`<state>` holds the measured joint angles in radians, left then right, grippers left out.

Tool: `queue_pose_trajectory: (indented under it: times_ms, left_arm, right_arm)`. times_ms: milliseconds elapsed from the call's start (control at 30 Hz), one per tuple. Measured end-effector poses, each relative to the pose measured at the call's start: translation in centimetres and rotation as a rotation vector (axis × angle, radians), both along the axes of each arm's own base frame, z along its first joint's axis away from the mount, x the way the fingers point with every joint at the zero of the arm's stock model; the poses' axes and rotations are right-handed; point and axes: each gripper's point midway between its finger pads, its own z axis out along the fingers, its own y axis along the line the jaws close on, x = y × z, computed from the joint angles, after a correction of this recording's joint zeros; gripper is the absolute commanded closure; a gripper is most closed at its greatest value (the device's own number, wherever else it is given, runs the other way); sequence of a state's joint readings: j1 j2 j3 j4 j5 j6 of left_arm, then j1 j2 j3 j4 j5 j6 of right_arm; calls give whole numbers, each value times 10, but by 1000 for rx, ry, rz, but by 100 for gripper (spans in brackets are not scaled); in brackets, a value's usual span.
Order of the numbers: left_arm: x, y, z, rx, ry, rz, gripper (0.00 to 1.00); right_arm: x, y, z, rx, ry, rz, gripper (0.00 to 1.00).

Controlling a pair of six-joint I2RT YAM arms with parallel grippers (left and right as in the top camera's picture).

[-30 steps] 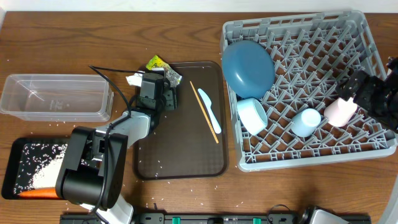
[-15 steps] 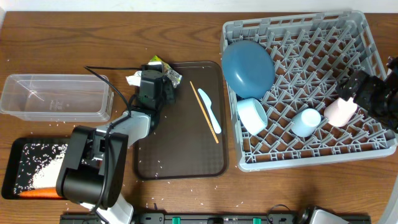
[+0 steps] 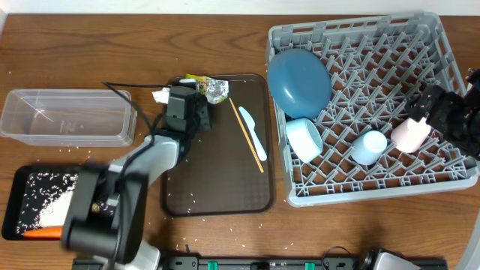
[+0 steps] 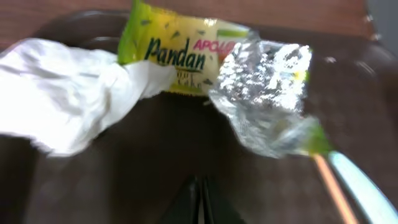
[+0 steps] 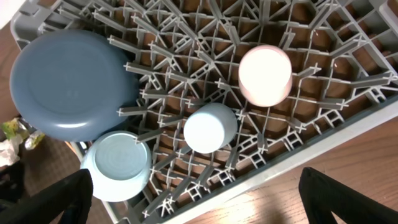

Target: Sort waste into correct bins and load items into the dishwasher rack

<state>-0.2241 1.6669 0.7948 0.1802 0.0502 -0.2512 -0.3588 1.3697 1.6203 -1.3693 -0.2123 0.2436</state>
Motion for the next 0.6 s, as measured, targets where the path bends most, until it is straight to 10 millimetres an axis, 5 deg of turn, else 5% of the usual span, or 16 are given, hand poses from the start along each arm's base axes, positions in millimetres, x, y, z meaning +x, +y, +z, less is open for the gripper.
queue_pose_trajectory:
  times_ms: [100, 133, 167, 200, 433, 600]
  left_arm:
    - [-7, 1, 36, -9, -50, -6, 91]
    - [-8, 1, 46, -9, -71, -11, 63]
    - [-9, 1, 58, -7, -98, -19, 9]
    - [-9, 1, 67, -16, -118, -18, 2]
    - [-14, -18, 73, -89, -117, -108, 2]
    - [-10, -10, 64, -56, -103, -89, 2]
  right_arm:
    - [0, 0, 0, -1, -2, 0, 1]
    - [0, 0, 0, -1, -1, 0, 1]
    - [0, 0, 0, -1, -2, 0, 1]
    - [0, 0, 0, -1, -2, 0, 1]
    - [1, 0, 0, -1, -3, 0, 1]
    - [1, 0, 0, -1, -3, 0, 1]
